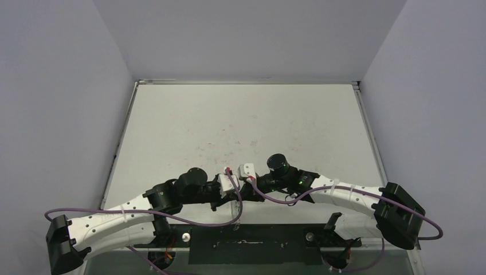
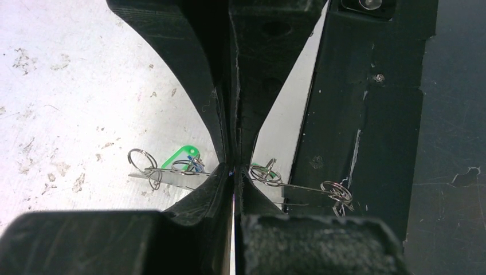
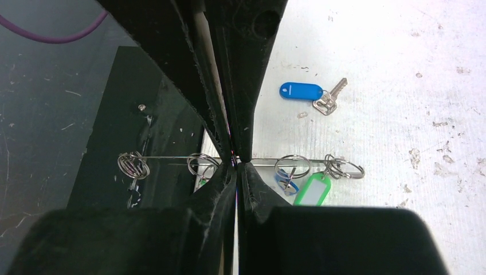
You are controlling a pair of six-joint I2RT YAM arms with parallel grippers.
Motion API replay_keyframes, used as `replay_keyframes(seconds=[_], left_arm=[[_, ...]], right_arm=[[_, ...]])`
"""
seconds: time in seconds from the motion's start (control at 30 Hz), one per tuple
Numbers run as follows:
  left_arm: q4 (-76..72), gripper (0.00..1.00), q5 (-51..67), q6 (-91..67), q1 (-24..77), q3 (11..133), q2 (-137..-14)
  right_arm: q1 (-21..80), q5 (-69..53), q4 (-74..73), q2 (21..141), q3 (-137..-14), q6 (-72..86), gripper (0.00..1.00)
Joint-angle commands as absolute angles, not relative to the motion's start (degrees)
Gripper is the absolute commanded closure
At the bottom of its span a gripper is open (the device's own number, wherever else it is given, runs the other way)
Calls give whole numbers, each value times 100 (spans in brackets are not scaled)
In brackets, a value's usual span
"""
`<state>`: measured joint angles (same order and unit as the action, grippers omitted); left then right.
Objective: Put the keys on the keyring
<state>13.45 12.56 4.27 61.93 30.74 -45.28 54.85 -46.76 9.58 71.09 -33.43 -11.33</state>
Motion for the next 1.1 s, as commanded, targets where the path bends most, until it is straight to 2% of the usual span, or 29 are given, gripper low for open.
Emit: replay_keyframes(seconds=[0.0,0.07,0.17,0.43,0.63,0.83,1.07], left_arm=[[841,100,1209,354,6207,3076,-4305],[798,99,1106,276,6205,3003,-4184],[737,80,873,142,6205,2848,-3961],[419,64,397,-252,6205,2234,-2992],[91,63,260,-450,6212,1529,-2091],[-1328,63,437,-746,6214,472,-1152],[-2452,65,587,-798,6223,0,-1148]], right_arm=[[5524,-4511,1384,7129,-3499,-1065,100],[5520,-4472,1558,7093,-3396,-951,100],[5520,-4432,1880,7006,-3217,-762,100],[5520,-4388,2085,6966,-3047,-604,100],[5522,-4388,2272,6872,-2923,-504,100],[5512,-4339,2594,6766,-2743,-366,100],[5520,-4324,2760,6661,-2659,-222,100]])
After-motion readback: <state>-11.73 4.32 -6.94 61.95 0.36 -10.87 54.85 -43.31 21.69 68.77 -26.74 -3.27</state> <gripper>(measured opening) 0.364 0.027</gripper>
